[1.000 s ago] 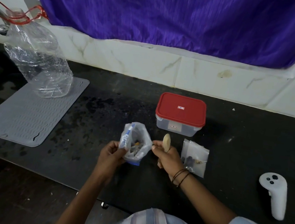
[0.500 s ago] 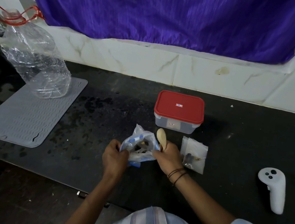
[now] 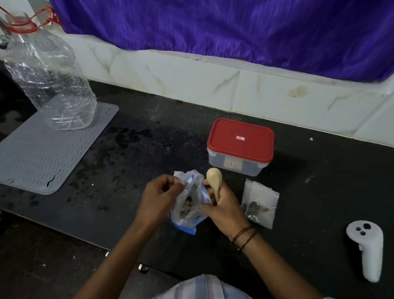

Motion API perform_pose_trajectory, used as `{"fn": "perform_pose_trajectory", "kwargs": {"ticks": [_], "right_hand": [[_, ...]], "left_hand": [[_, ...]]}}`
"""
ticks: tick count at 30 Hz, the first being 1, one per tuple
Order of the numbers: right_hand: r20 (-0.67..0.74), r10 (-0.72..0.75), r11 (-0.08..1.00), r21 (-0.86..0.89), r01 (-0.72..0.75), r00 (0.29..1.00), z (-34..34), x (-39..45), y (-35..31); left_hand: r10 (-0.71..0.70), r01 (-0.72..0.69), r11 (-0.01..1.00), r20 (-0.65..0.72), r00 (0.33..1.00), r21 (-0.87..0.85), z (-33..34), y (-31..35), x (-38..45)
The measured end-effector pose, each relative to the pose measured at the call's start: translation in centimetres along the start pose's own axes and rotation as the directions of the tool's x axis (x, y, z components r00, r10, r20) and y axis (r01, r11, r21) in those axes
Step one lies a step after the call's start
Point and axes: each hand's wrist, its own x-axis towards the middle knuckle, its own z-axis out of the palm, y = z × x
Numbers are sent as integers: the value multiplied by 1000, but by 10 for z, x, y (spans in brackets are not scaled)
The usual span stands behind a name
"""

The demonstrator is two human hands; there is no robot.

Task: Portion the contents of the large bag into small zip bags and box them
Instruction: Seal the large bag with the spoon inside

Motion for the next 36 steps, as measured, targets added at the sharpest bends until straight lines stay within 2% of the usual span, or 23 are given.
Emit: {"fn": "perform_pose_trajectory", "kwargs": {"ticks": [2, 5, 8, 12, 14, 15, 17, 19, 21, 23, 25, 26, 27, 29, 30, 32, 34, 36], "right_hand": [[43, 25, 977, 209, -34, 999, -2, -1, -5], [30, 137, 860, 492, -134, 990, -11, 2, -8], [92, 163, 800, 570, -186, 982, -20, 4, -8], [272, 154, 837, 474, -272, 950, -33, 4, -14], [281, 157, 890, 376, -259, 947, -35, 4, -16], [241, 156, 923, 311, -228, 958, -34, 5, -17], [112, 140, 975, 158, -157, 984, -32, 8, -18], [-28, 90, 996, 7, -89, 996, -29, 11, -16], [-125, 17, 998, -62, -25, 992, -24, 12, -14], [-116, -32, 999, -5, 32, 993, -19, 12, -16], [-24, -5, 993, 114, 8, 1000, -15, 10, -19], [32, 22, 984, 178, -28, 999, -14, 8, -21], [85, 38, 971, 231, -57, 996, -14, 7, -21], [170, 28, 955, 288, -76, 985, -15, 5, -19], [196, 14, 953, 295, -73, 981, -15, 4, -18], [167, -6, 956, 290, -43, 986, -15, 3, -18], [32, -49, 968, 249, 39, 998, -15, 4, -18], [-92, -112, 971, 203, 128, 989, -16, 4, -15]], "left_hand": [[13, -12, 1000, 81, 997, -12, -2, -1, 4], [74, -80, 997, 218, 973, 20, -2, 3, 5], [140, -171, 983, 334, 932, 66, 3, 7, 2], [210, -258, 957, 296, 932, 135, 6, 6, 4], [269, -315, 934, 246, 931, 171, 7, 5, 5], [295, -335, 929, 232, 927, 158, 6, 6, 4], [314, -322, 947, 259, 914, -11, 5, 9, 2], [280, -206, 945, 303, 911, -254, 3, 15, 1], [173, -64, 921, 256, 951, -384, 6, 13, 2], [70, -35, 937, 90, 994, -348, 10, 8, 5], [12, -22, 984, -60, 998, -175, 14, -1, 10], [-17, 11, 996, -71, 997, -92, 14, -3, 11], [-66, 65, 997, -23, 998, -50, 15, -5, 13], [-173, 187, 979, 152, 973, -86, 16, -7, 15], [-182, 207, 975, 241, 953, -85, 15, -7, 15], [-122, 147, 987, 299, 946, -64, 16, -12, 15], [-132, 151, 986, 227, 965, -67, 12, -21, 22], [-145, 146, 989, 109, 983, 4, 7, -29, 31]]}}
